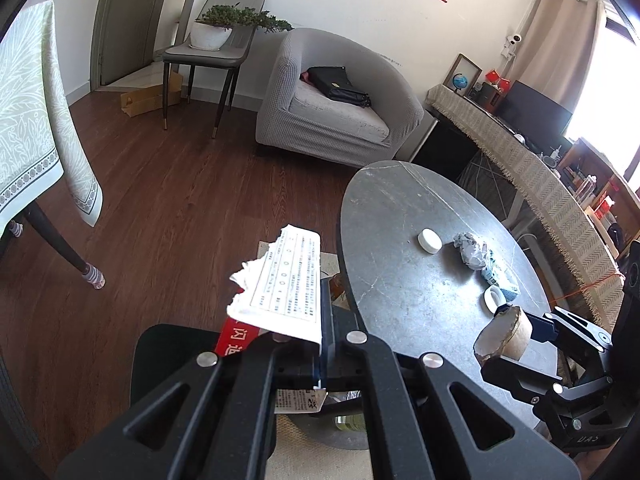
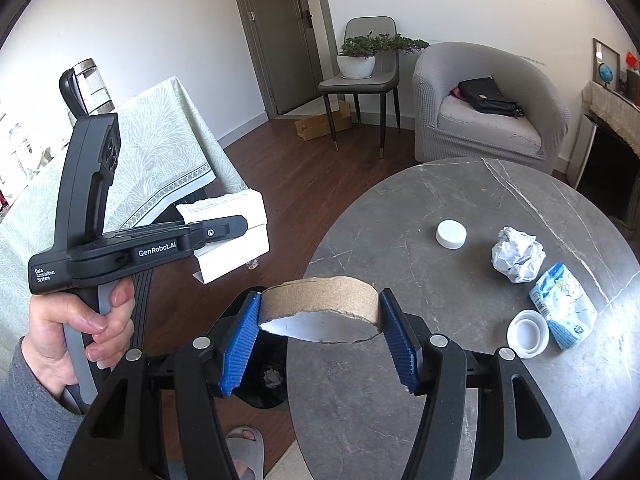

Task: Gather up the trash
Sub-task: 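Carry the paper box and tape core over the green bin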

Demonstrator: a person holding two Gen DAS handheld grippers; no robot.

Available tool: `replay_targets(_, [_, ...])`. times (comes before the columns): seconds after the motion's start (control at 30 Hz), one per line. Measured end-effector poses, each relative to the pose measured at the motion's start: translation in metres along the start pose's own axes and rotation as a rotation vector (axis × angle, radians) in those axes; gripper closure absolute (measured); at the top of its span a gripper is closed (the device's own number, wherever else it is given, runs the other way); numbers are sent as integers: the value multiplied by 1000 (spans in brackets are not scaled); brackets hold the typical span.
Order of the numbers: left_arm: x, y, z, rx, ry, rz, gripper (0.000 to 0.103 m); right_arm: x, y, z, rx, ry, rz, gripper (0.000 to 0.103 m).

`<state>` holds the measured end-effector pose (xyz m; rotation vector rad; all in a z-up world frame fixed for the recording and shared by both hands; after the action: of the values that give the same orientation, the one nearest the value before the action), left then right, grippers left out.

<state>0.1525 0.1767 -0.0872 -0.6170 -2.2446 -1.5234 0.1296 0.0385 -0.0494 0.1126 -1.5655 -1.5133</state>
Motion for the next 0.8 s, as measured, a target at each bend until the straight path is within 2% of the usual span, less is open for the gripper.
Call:
replay_targets(0.3, [-8, -30, 44, 43, 63, 73, 102, -26, -1, 26, 14, 34, 29, 43])
replay_targets(0.67, [-32, -97, 111, 54, 181, 252, 102, -64, -11, 77, 44, 104, 70, 43])
replay_targets(0.8, [-36, -124, 133, 70, 199, 328, 102, -84, -23, 91, 62, 125, 104, 43])
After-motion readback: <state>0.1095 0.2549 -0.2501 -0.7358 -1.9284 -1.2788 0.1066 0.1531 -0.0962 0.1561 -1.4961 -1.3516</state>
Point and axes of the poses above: each gripper's, at about its wrist camera, not at the fingertips, and x roughly against the way its jaws point, z to its left, y to its top, the point moved 9 cm from there along -x, roughly the way its jaws point, and after that the axes turned 12 degrees about -z, right-handed, at the moved point
